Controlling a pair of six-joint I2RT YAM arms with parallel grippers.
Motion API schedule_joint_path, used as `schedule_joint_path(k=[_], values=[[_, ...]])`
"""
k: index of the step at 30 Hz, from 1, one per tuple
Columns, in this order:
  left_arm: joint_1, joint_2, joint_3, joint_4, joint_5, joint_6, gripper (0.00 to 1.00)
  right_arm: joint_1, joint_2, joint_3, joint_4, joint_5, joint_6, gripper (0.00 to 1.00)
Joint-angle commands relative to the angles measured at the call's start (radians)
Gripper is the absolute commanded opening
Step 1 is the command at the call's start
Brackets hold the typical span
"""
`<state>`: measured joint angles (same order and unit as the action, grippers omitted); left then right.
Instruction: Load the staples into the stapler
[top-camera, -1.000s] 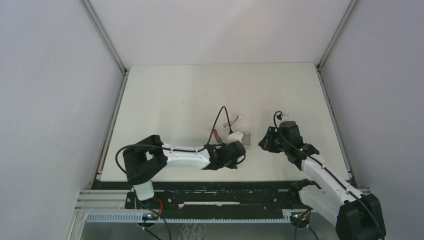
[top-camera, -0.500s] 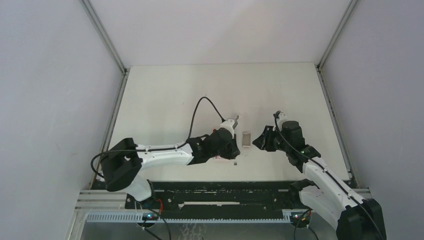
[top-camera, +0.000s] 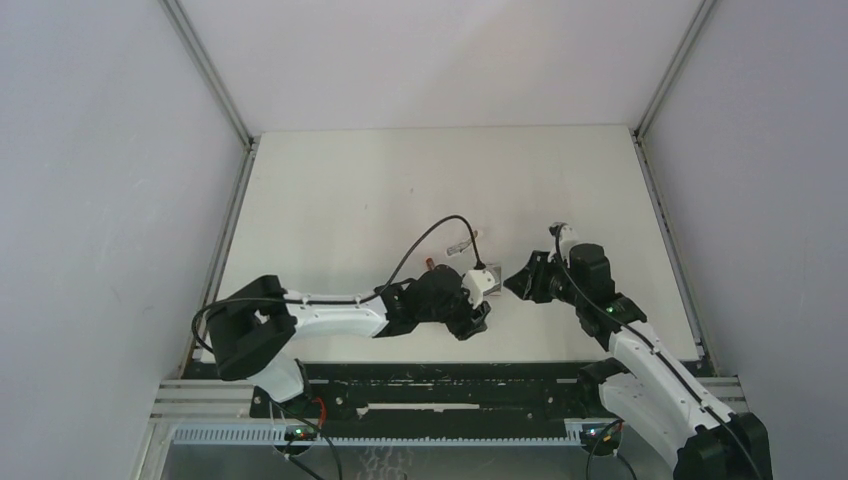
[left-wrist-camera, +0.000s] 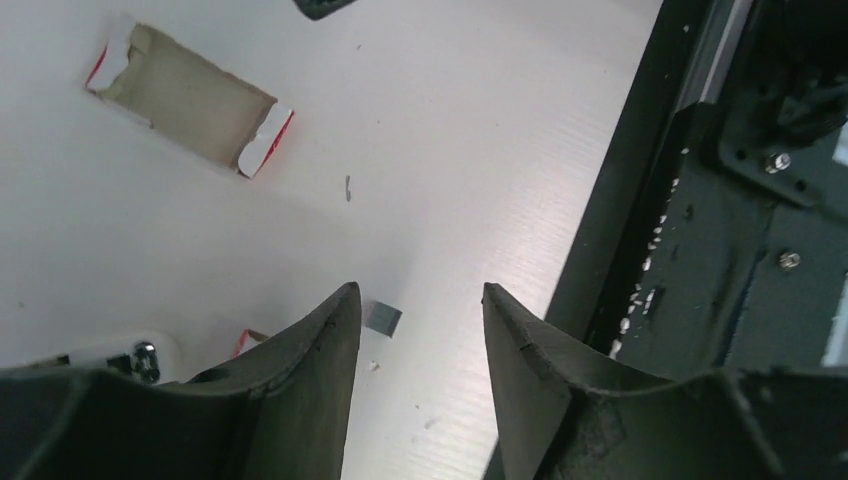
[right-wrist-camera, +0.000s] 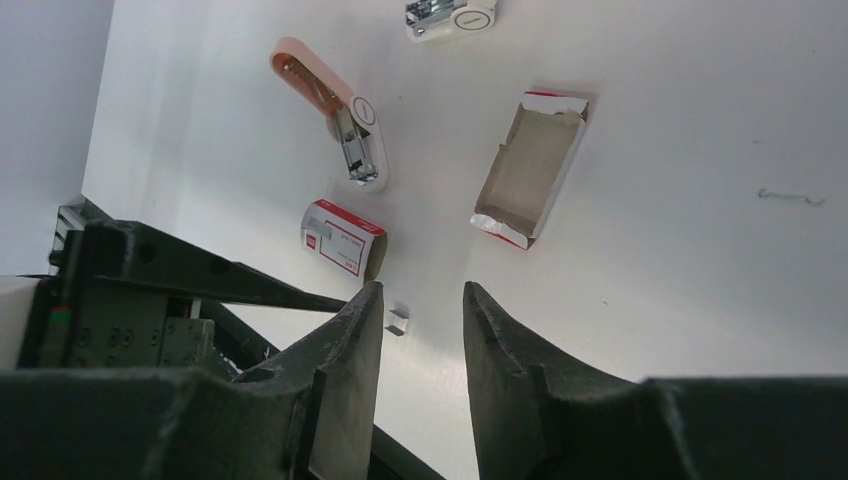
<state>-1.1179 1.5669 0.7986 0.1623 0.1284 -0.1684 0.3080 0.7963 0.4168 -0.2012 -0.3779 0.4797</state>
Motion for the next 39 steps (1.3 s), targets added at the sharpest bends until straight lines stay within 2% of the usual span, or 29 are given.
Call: schedule_joint_path(k=[1, 13, 29, 39], values=[[0.002, 0.032, -0.016, 0.085, 0.067, 0.233, 0.54, -0.006, -0.037, -0.010, 0.033, -0.013, 0.012, 0.35], [0.033, 0.104, -0.016, 0.066, 0.118, 0.356, 0.56, -0.013, -0.042, -0.010, 0.041, -0.031, 0.028, 0.36], [0.056, 0.159, -0.015, 0.046, 0.157, 0.358, 0.55, -0.027, -0.036, -0.018, 0.042, -0.043, 0.026, 0.36], [0.055, 0.151, -0.048, 0.042, 0.168, 0.343, 0.49, -0.041, -0.031, -0.025, 0.051, -0.056, 0.026, 0.36]])
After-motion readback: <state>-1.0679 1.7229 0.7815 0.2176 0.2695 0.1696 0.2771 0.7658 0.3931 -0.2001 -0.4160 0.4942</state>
